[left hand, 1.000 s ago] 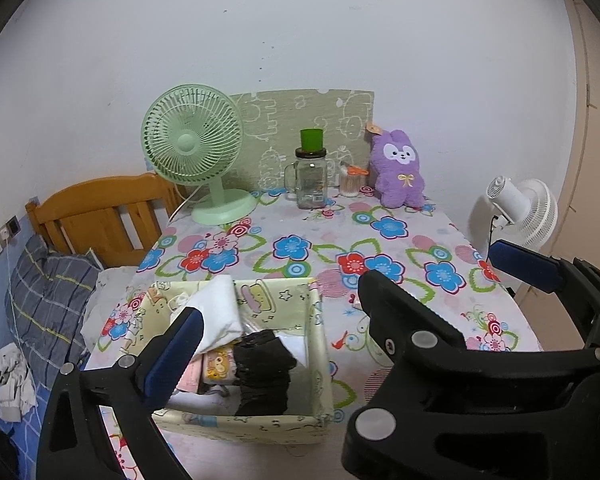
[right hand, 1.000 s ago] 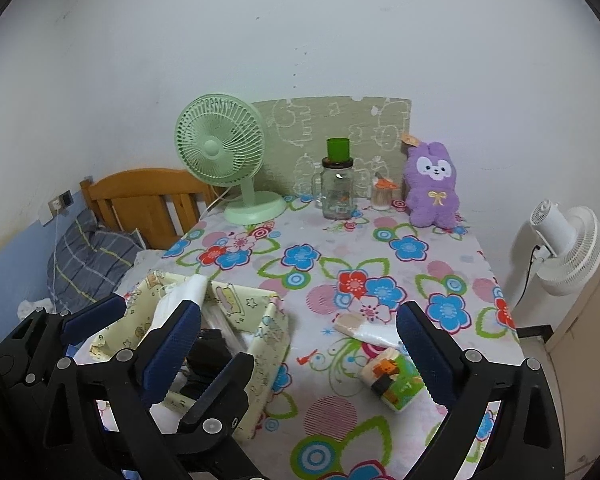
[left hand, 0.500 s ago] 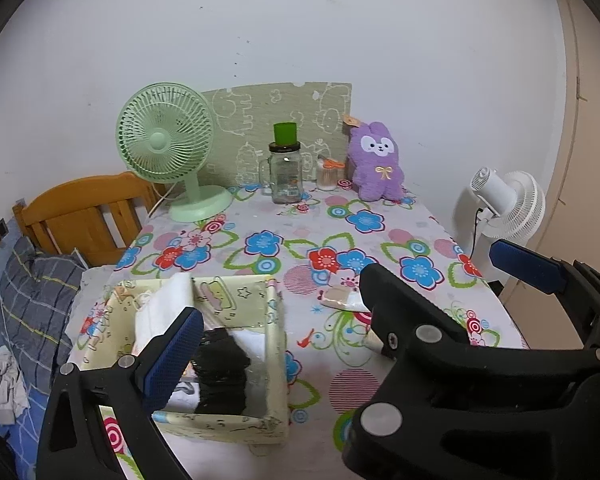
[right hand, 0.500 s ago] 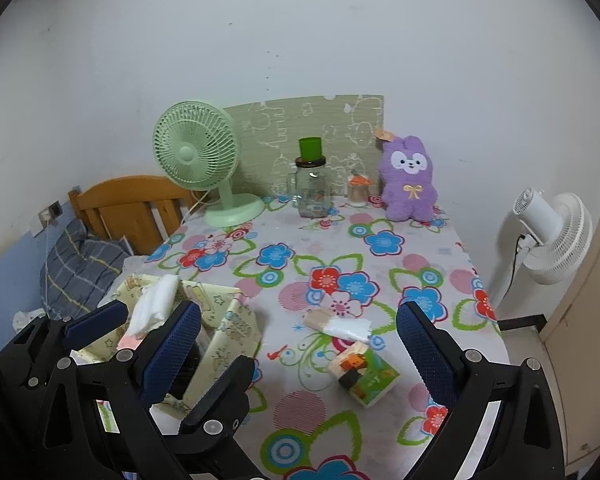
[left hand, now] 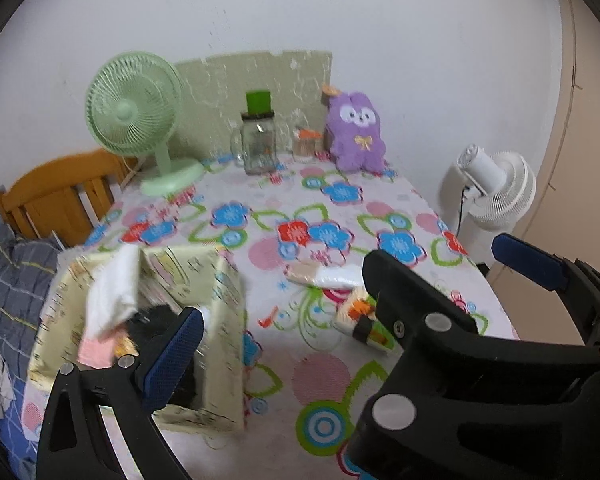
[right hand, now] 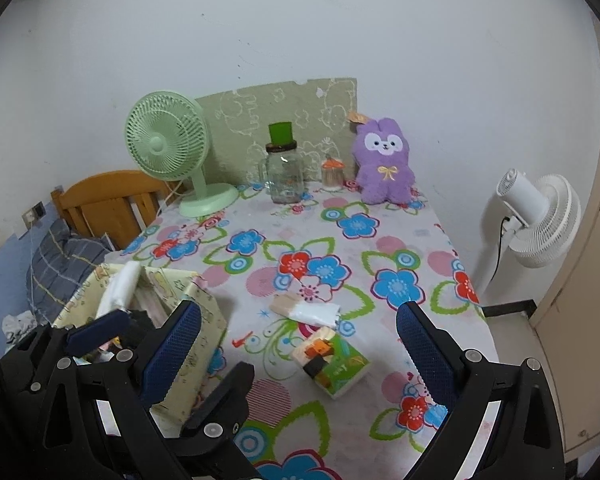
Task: Organize soft objects
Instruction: 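Withdraw both grippers from the box toward the green box and white packet, then lower left gripper onto green tissue pack while right gripper reaches white packet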
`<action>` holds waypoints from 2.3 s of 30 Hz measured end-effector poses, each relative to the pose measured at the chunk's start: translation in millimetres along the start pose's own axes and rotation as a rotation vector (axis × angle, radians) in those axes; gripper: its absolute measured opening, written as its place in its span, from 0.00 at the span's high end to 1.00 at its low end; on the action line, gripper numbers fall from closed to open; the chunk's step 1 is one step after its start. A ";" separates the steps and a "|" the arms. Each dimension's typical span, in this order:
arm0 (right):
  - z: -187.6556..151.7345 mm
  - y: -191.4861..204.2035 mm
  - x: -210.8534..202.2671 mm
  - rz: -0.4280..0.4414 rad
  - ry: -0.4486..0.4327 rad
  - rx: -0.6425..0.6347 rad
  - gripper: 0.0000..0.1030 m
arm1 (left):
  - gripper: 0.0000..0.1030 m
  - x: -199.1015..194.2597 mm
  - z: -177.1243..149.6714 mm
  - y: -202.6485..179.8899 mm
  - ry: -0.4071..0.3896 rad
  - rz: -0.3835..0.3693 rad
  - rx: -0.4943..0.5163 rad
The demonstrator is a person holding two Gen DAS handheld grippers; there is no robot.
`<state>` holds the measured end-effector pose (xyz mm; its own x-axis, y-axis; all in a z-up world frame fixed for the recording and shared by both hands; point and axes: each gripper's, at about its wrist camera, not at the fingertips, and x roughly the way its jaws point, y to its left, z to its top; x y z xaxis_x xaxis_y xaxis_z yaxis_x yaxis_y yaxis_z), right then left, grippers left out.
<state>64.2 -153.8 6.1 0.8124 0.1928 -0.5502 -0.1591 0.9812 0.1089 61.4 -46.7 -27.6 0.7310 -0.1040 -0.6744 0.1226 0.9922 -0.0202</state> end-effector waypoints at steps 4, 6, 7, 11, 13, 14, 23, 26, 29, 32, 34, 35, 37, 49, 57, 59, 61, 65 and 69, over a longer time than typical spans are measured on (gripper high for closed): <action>-8.4 -9.8 10.3 -0.008 0.022 0.006 0.03 | 0.01 12.7 -6.2 -7.2 0.026 -0.005 0.009; -12.2 -14.1 16.0 -0.012 0.037 0.011 0.03 | 0.01 19.8 -8.4 -10.9 0.042 -0.012 0.010; -14.2 -16.8 19.1 -0.013 0.044 0.015 0.03 | 0.01 22.9 -9.0 -13.2 0.047 -0.014 0.012; -19.1 -25.5 30.6 -0.020 0.067 0.022 0.03 | 0.01 34.0 -10.5 -20.1 0.064 -0.014 0.020; -20.6 -29.8 35.6 -0.019 0.078 0.027 0.03 | 0.01 39.4 -9.9 -22.7 0.069 -0.014 0.021; -20.8 -31.7 37.9 -0.019 0.082 0.030 0.03 | 0.01 41.8 -9.6 -23.9 0.072 -0.013 0.021; -26.8 -51.8 59.8 -0.023 0.124 0.057 0.03 | 0.01 67.3 -9.0 -36.4 0.103 -0.015 0.032; -29.4 -58.8 66.6 -0.029 0.139 0.067 0.03 | 0.01 76.7 -9.2 -42.4 0.115 -0.025 0.044; -31.5 -66.9 73.9 -0.037 0.157 0.078 0.03 | 0.01 85.9 -9.4 -48.3 0.130 -0.035 0.051; -34.0 -74.6 80.0 -0.046 0.170 0.089 0.03 | 0.01 95.5 -9.1 -53.5 0.141 -0.044 0.058; -35.7 -79.8 84.8 -0.051 0.177 0.097 0.03 | 0.01 100.5 -8.7 -56.5 0.141 -0.047 0.062; -36.5 -81.9 87.1 -0.052 0.181 0.101 0.03 | 0.01 103.0 -8.8 -58.0 0.141 -0.048 0.064; -38.6 -86.4 92.2 -0.054 0.190 0.109 0.03 | 0.01 109.3 -8.5 -60.5 0.146 -0.062 0.072; -51.6 -105.0 116.8 -0.081 0.240 0.126 0.03 | 0.01 140.4 -13.8 -70.7 0.182 -0.073 0.109; -55.9 -108.9 126.5 -0.100 0.268 0.130 0.03 | 0.07 151.4 -16.1 -70.4 0.199 -0.065 0.117; -56.4 -108.3 128.3 -0.103 0.273 0.125 0.03 | 0.11 153.8 -16.6 -69.8 0.213 -0.074 0.119; -56.7 -108.0 129.4 -0.100 0.276 0.122 0.03 | 0.15 153.2 -16.4 -69.1 0.209 -0.080 0.116; -54.6 -105.2 131.0 -0.095 0.278 0.118 0.03 | 0.17 150.9 -15.8 -65.7 0.203 -0.056 0.115; -50.9 -98.6 130.9 -0.078 0.270 0.102 0.03 | 0.17 147.6 -13.7 -58.5 0.199 -0.043 0.100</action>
<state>157.6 -225.3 -118.8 0.6390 0.1233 -0.7592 -0.0337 0.9906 0.1325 152.9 -119.2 -136.1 0.5778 -0.1204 -0.8072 0.2236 0.9746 0.0148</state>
